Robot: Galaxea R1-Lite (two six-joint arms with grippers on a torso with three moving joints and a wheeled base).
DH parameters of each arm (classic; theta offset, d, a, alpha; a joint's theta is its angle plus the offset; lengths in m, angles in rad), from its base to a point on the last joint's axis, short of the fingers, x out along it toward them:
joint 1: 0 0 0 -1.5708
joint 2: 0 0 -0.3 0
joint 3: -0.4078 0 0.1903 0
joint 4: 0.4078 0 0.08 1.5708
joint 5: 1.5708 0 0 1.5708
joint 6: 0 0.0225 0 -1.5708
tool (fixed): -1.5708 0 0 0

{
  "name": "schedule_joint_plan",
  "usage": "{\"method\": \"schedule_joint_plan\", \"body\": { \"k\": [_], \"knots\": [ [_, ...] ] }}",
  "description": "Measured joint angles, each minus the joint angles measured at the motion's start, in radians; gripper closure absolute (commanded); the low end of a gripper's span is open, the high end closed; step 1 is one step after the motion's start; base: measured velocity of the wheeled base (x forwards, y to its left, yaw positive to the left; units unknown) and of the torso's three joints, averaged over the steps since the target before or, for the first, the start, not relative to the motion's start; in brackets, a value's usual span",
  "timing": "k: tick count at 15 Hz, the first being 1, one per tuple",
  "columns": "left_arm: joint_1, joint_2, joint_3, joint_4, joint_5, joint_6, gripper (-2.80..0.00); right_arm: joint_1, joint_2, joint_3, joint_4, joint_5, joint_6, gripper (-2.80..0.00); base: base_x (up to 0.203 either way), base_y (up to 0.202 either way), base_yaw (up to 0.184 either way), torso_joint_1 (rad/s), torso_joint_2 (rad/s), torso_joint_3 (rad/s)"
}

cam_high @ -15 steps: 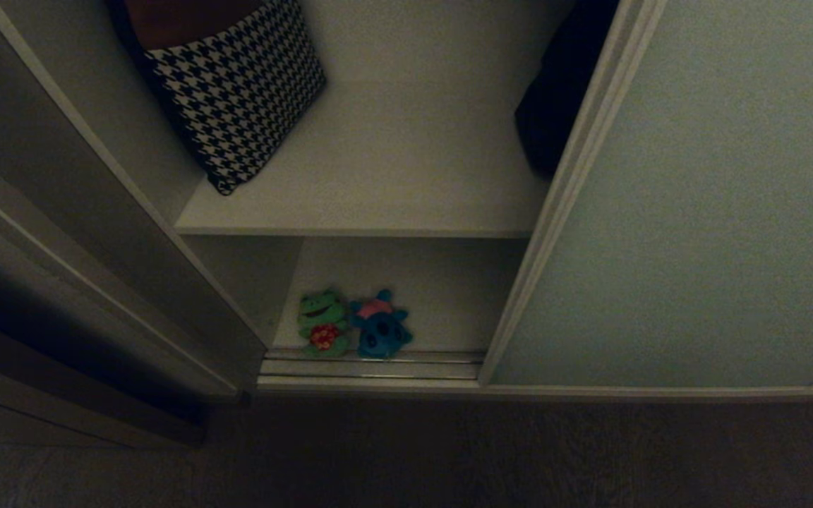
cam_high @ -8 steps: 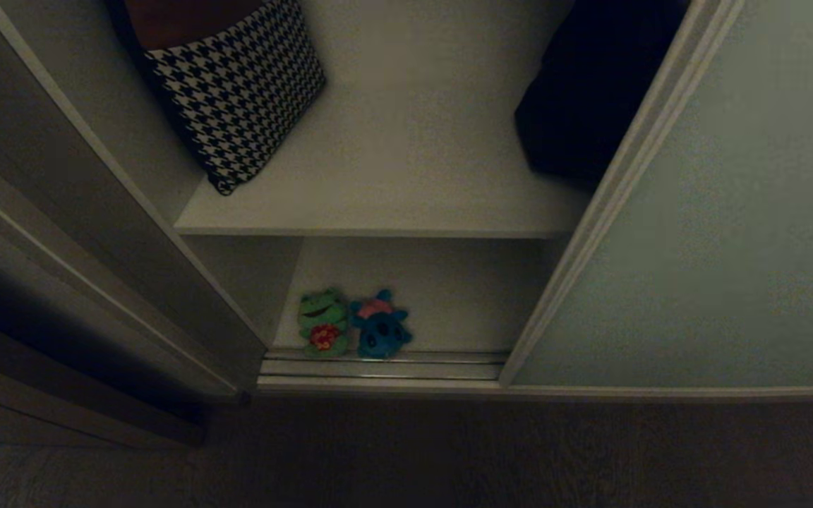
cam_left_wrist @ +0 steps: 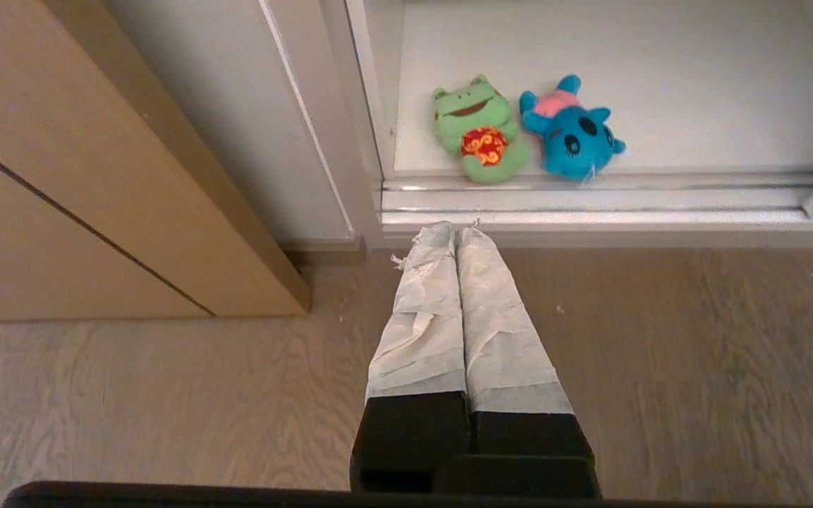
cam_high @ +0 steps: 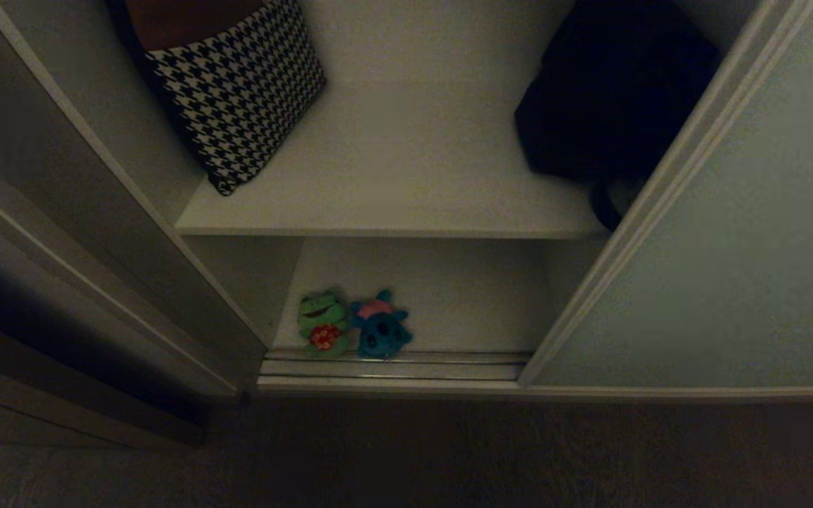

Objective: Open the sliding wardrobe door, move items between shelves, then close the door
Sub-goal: Open the door

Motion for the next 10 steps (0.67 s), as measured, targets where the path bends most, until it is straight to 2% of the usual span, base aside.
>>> {"method": "schedule_joint_plan", "body": {
  "k": [10],
  "knots": [
    [0.0,-0.005,0.002,0.001,0.006,-0.024,0.0,0.0,0.0,0.0,0.0,0.0,0.0,0.0,0.0,0.0,0.0,0.0,0.0,0.0]
  ]
}}
